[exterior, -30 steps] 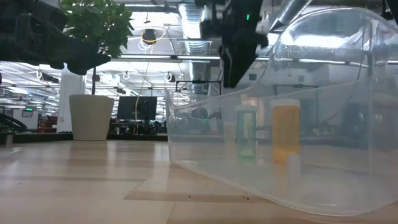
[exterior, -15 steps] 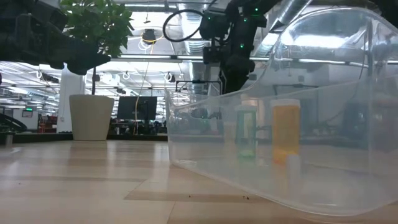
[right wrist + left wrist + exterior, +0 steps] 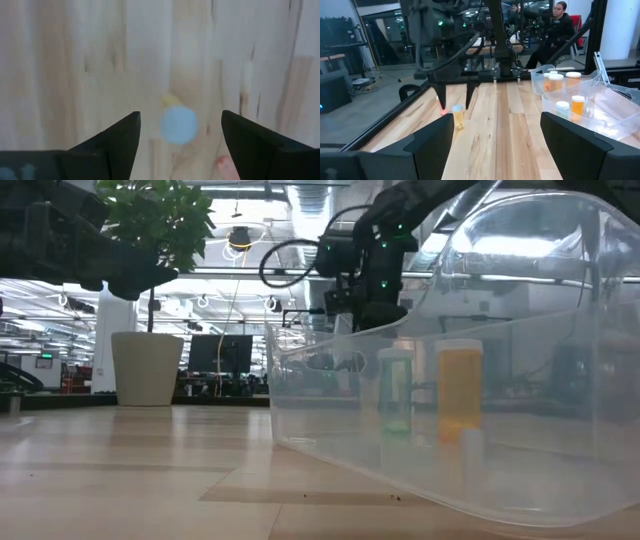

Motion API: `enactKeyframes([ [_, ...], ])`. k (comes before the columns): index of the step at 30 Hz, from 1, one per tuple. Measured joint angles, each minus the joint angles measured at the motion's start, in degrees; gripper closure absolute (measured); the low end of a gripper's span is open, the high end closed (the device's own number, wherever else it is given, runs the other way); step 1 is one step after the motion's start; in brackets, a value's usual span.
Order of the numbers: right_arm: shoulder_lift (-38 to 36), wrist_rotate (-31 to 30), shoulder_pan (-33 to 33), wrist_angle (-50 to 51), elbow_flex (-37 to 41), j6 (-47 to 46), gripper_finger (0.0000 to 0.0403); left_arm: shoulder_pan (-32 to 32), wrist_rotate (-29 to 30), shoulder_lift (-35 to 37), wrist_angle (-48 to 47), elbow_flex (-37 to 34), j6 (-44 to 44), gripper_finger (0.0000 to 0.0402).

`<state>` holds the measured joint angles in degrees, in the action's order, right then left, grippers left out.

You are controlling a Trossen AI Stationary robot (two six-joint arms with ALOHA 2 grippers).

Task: Pick and place medicine bottles into bin by pill shape (circle, oval)
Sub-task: Put the yellow pill bottle into the left transparent bin

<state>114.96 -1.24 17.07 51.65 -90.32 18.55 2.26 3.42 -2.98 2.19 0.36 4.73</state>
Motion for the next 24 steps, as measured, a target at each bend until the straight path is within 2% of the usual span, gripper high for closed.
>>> enactKeyframes([
  [24, 0.6, 1.3, 1.5, 0.7, 0.0, 1.1, 0.012, 0.0, 0.0, 0.0, -0.1, 0.0, 0.0, 0.0109],
])
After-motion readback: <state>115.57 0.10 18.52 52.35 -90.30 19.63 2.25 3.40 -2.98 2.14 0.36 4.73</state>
